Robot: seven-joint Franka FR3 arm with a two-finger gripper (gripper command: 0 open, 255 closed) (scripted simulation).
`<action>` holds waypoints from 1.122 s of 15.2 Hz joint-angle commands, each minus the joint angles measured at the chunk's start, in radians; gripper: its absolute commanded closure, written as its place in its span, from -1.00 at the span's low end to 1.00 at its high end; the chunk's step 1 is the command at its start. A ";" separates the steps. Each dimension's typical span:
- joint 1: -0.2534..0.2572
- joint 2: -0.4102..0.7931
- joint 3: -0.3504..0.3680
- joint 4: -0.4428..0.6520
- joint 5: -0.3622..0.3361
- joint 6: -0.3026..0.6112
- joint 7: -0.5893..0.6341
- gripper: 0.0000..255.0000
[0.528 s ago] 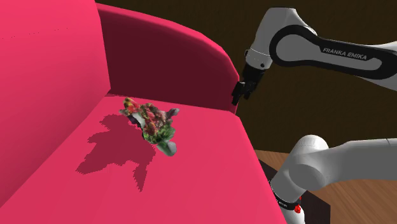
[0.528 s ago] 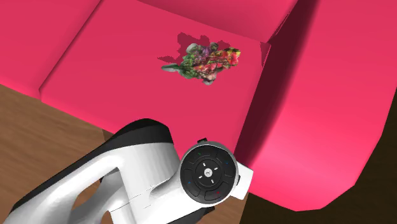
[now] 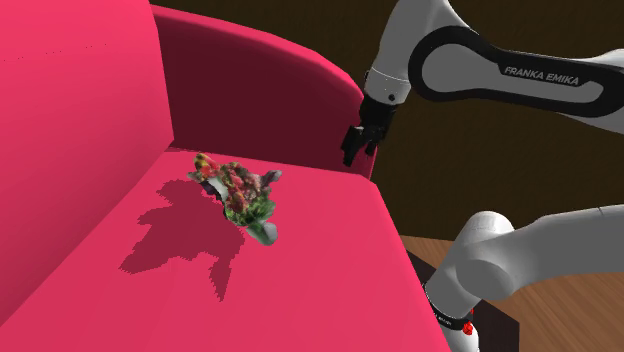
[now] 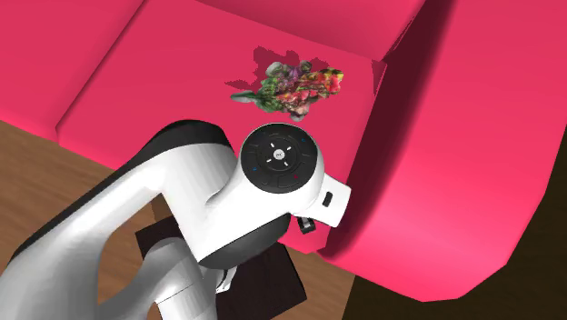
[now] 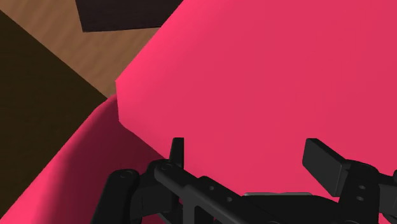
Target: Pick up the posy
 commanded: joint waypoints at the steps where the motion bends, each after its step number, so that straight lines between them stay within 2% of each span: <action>1: 0.008 0.049 0.039 0.040 0.014 0.012 0.040 -1.00; 10: 0.030 0.275 0.224 0.270 0.029 0.020 0.234 -1.00; 17: 0.038 0.502 0.374 0.512 -0.043 -0.007 0.407 -1.00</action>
